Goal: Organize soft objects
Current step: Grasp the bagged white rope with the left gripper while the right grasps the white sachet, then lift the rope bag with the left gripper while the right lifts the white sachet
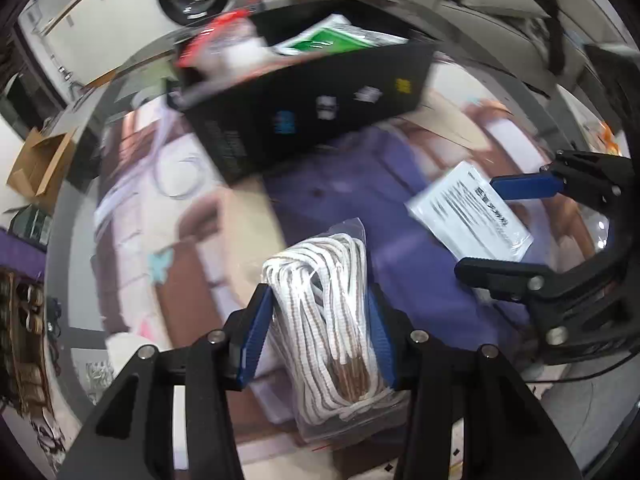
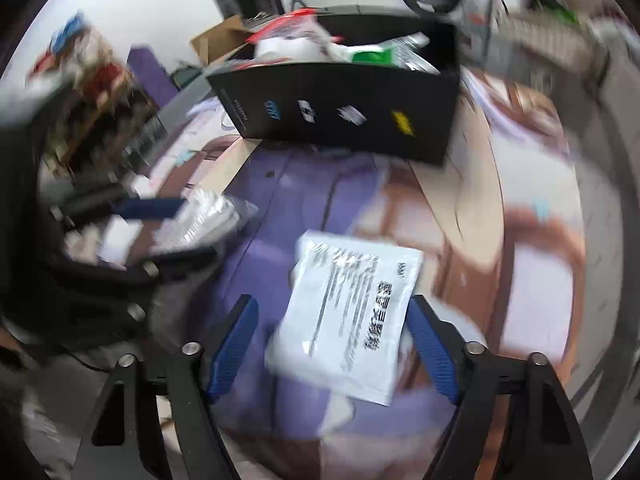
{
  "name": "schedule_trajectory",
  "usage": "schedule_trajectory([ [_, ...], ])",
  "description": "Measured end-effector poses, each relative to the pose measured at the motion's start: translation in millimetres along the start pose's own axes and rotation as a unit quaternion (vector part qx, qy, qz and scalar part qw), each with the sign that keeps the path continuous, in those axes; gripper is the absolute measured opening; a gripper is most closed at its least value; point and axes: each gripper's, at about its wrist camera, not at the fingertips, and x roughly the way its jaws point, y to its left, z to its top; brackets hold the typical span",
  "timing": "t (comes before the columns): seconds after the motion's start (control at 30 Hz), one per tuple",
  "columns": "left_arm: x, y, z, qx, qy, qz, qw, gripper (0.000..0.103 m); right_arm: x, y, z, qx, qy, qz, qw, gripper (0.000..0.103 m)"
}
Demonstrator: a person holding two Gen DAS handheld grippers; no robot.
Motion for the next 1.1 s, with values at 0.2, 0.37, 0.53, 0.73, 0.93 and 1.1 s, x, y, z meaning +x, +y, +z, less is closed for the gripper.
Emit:
schedule_trajectory([
  [0.2, 5.3, 9.8, 12.3, 0.007, 0.000, 0.010, 0.9999, 0.046, 13.8, 18.6, 23.2, -0.077, -0.012, -0.053, 0.996, 0.045],
  [0.37, 9.4, 12.5, 23.2, 0.009, -0.008, 0.016, 0.9998, 0.045, 17.1, 3.0, 44.5, -0.061, -0.017, -0.047, 0.997, 0.034],
  [0.53, 5.6, 8.7, 8.9, 0.009, -0.010, 0.004, 0.9999, 0.067, 13.7, 3.0, 42.0, -0.063, -0.024, -0.039, 0.997, 0.032],
  [0.73, -5.6, -5.7, -0.8, 0.034, -0.021, 0.005, 0.9992, 0.037, 9.9, 6.0, 31.5, -0.067, -0.026, -0.023, 0.997, 0.029],
  [0.93, -12.1, 1.0, -0.6, 0.027, -0.024, -0.008, 0.9993, 0.035, 8.2, 7.8, 25.6, -0.063, -0.029, -0.016, 0.997, 0.028],
  [1.1, -12.5, 4.6, 5.8, 0.027, -0.026, -0.009, 0.9993, 0.034, 2.6, 7.8, 24.8, -0.060, -0.036, -0.014, 0.997, 0.028],
])
